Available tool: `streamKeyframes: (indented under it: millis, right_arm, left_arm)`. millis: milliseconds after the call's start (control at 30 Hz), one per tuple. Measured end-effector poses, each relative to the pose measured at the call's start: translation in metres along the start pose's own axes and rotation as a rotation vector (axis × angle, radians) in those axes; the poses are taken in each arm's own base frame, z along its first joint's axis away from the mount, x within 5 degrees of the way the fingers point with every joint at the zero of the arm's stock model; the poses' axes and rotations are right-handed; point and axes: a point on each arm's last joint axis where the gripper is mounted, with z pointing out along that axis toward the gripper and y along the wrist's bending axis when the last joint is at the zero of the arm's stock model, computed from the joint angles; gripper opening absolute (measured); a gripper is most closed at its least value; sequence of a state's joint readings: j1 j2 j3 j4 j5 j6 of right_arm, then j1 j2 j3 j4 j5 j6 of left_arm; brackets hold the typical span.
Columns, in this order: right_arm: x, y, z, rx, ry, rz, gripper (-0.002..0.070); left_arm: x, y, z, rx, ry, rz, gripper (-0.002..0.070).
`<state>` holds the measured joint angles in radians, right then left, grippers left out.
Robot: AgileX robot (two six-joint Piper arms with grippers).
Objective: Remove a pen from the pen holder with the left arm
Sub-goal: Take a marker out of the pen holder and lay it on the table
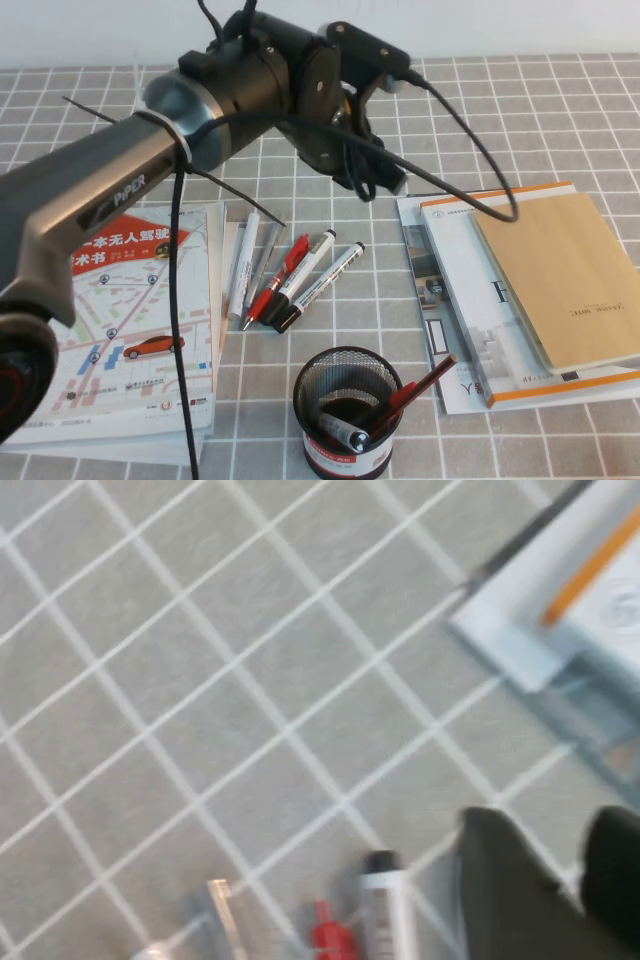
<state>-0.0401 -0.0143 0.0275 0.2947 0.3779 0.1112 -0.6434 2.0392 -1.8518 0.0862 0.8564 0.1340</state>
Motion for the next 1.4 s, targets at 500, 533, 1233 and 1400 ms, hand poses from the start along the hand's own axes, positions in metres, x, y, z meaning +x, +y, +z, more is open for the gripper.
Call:
streamKeyframes:
  millis: [500,533,1233,1400]
  right_arm:
    - [0.0,0.0,0.0,0.0,0.0,0.0,-0.0013]
    - [0.0,0.0,0.0,0.0,0.0,0.0,-0.0013]
    - [0.0,0.0,0.0,0.0,0.0,0.0,-0.0013]
    - [0.0,0.0,0.0,0.0,0.0,0.0,-0.0013]
  left_arm:
    - [-0.009,-0.035,-0.051,0.022,-0.027,0.124,0.0]
    - [-0.01,-0.036,-0.057,0.028,-0.033,0.118,0.0]
    - [0.093,-0.051,-0.163,0.019,-0.31,-0.025,-0.0002]
    - [0.149,-0.05,-0.188,0.027,-0.313,-0.09,-0.0002]
